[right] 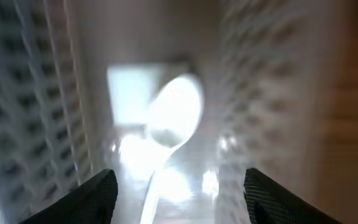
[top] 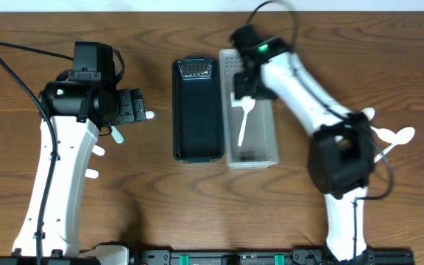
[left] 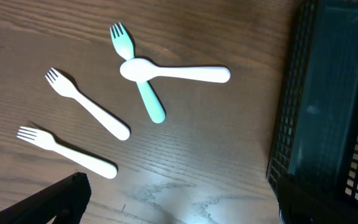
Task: Pack container
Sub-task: 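Move right gripper back to the crossed white spoons on the right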
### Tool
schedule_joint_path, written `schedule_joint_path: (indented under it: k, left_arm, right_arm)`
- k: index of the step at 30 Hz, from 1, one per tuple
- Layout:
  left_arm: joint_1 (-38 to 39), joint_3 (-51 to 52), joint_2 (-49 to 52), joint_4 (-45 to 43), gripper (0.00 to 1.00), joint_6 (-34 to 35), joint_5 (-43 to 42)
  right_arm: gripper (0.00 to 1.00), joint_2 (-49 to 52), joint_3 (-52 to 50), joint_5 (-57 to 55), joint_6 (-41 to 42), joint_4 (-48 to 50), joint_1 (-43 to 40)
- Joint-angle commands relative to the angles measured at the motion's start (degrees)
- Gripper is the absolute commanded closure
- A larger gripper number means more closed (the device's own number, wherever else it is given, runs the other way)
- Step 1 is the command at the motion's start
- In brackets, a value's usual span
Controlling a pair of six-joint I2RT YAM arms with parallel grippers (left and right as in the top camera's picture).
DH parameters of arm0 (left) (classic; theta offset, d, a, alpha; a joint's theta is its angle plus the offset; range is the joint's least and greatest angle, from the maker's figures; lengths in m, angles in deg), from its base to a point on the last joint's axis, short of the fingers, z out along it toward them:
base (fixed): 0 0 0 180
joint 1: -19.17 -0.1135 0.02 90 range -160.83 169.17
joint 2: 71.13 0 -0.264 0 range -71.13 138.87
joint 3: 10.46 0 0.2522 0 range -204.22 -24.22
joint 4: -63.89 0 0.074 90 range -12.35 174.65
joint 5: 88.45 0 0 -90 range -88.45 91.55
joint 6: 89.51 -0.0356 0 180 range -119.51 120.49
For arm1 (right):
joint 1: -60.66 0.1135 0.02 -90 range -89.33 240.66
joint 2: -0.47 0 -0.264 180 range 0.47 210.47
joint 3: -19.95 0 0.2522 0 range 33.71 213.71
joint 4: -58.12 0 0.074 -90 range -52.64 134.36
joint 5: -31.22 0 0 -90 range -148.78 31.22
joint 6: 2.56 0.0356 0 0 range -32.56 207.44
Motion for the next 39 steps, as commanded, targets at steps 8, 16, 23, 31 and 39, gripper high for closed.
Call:
schedule_joint_path:
  k: [8,16,23,31,39]
  left_arm:
    - [-0.02,-1.29,-0.17,0.02,0.02,-0.13,0.48]
    - [-0.02,-1.29,-0.17,-0.13,0.02,-0.13,0.48]
    - [-0.02,-1.29,-0.17,-0.13,0.02,-0.13,0.48]
    - [-0.02,-1.29,-0.17,-0.09,0.02,-0.15,0.48]
    - [-0.02,-1.29,-0.17,-0.09,0.02,-0.13,0.48]
  right_arm:
    - [0.34,-18.62,4.09,-1.95,2.4,-7.21,-22.25]
    - [0.32,-17.84,-6.29,-8.0,2.19,-13.05,-28.41]
    - [0.19,-17.84,-12.94,-8.48,-29.7,-10.91,-32.44]
    - [0.07,-17.84,-14.64,-1.6,-65.07,-10.75,-37.7]
    - [0.07,-17.84,-25.53,3.26,-77.22,1.25,-43.58]
